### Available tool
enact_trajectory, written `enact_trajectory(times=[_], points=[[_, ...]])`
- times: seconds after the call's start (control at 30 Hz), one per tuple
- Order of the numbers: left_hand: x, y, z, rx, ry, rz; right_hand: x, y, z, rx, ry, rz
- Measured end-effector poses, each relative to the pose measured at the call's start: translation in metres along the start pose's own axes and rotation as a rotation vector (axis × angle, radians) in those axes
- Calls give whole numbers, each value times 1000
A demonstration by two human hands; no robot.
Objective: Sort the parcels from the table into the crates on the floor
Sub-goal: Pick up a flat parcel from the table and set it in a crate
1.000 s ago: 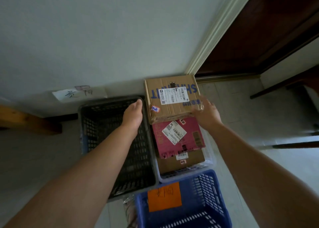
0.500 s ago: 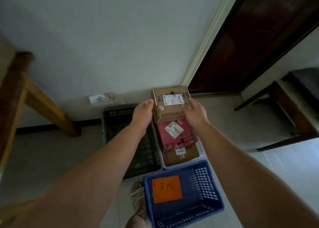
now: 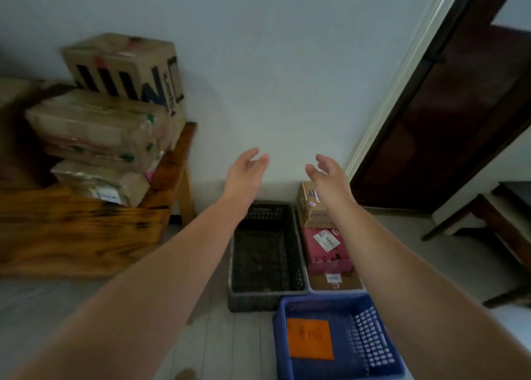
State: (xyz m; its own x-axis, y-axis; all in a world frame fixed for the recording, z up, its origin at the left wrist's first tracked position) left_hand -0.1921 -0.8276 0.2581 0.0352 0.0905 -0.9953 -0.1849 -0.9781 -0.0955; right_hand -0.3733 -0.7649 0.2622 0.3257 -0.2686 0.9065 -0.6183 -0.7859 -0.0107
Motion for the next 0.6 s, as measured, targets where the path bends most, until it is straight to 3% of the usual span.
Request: enact_trajectory(times=[0.27, 0.6], points=[[-67, -44, -206, -245, -22, 156, 152, -85, 125, 127, 142, -256], [-98, -84, -515, -517, 126, 197, 268, -221, 350, 338, 241, -312]])
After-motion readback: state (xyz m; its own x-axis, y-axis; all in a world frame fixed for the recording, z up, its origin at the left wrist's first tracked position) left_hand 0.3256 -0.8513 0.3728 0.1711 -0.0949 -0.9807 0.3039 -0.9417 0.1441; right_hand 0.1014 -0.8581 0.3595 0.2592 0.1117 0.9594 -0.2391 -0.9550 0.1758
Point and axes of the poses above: each hand's wrist, its own y-axis towards the middle knuckle, its own z-axis out of the palm, x = y × z, the point moved 9 cm from there along y, towards the middle knuckle, and after that the axes turned 4 degrees about -x, right-handed, at the moved point
